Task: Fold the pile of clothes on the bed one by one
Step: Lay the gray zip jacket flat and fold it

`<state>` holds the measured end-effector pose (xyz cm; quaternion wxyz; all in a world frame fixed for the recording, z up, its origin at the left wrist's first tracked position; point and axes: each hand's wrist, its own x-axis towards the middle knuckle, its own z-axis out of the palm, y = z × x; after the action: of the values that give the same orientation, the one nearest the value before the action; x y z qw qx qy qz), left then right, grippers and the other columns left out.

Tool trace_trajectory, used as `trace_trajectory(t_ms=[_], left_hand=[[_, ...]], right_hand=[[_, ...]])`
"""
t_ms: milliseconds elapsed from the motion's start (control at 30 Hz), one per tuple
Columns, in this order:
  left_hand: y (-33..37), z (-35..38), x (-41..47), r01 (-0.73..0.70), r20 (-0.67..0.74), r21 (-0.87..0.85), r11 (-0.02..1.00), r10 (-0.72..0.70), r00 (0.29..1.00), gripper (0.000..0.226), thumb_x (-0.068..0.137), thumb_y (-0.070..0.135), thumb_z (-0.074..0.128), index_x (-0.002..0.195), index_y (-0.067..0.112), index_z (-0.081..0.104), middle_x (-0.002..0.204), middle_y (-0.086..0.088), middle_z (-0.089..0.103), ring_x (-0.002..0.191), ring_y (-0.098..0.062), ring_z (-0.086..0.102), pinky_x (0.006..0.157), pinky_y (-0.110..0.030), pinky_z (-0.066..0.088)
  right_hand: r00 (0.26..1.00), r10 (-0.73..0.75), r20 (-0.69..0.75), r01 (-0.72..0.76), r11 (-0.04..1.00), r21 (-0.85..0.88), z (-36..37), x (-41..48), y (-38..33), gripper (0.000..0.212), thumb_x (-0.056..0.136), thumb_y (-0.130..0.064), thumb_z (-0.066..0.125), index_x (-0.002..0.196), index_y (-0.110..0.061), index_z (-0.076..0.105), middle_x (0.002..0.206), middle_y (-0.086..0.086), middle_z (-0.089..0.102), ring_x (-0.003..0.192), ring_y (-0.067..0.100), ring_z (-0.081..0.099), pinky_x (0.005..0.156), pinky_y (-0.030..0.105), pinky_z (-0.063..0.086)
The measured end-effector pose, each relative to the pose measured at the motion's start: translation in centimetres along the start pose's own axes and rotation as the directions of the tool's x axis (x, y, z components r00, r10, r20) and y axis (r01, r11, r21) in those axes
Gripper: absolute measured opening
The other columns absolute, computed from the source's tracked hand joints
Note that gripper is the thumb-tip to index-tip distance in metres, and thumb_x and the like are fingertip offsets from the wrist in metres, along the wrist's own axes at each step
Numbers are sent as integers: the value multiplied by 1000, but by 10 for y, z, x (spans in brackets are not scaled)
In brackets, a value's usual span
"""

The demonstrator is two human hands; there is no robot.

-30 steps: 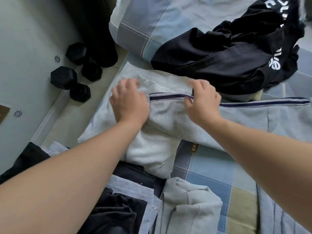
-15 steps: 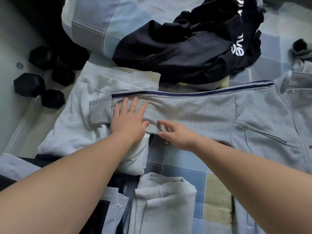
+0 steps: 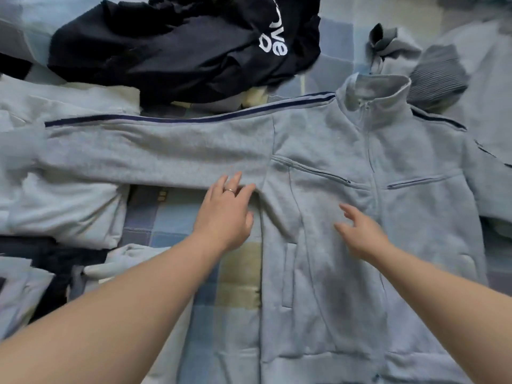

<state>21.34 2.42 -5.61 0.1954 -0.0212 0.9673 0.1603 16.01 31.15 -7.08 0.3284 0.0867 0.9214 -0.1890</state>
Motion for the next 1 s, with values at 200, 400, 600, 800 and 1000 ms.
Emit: trace_trajectory(t_ms=[200,400,600,800,1000], left_hand=[[164,82,-23,31,180,0,1000,-31,983,64,98,40,52,156,35,25,169,-3,5,154,-28,7,121,-40,17],[337,155,-48,204,728,-73,976,-88,680,67,99,44,53,158,27,26,166,-20,-6,148,-38,29,120,-42,29],[413,148,-43,111,643,17,994,-96,760,63,100,47,45,156,27,26,165,-6,18,147,-32,28,117,-44,31],[493,138,7,-91,438,-53,994,105,893,69,98,48,52,157,34,20,169,-4,9,153,-29,14,121,-45,26],[582,159,79,-253,122,57,966,244,962,79,93,47,59,158,40,14,170,-3,-1,154,-30,2,124,-45,15]], right_hand=[[998,3,68,13,974,-227,-50,-2,194,68,95,-35,61,156,-23,31,161,9,32,147,31,31,118,47,28],[957,232,173,-166,930,-326,-136,-54,389,66,97,-36,56,156,-22,31,162,10,30,149,27,27,119,38,26],[936,322,145,-314,946,-75,-194,-112,468,64,98,-24,60,155,-18,32,158,10,39,143,27,39,109,31,32],[966,258,-30,-247,949,194,-229,-63,506,70,96,-20,63,157,-17,28,159,10,36,146,26,35,114,34,29],[897,400,-188,-247,806,537,-261,41,566,93,91,-31,71,159,-14,9,159,14,33,143,32,38,117,41,32]])
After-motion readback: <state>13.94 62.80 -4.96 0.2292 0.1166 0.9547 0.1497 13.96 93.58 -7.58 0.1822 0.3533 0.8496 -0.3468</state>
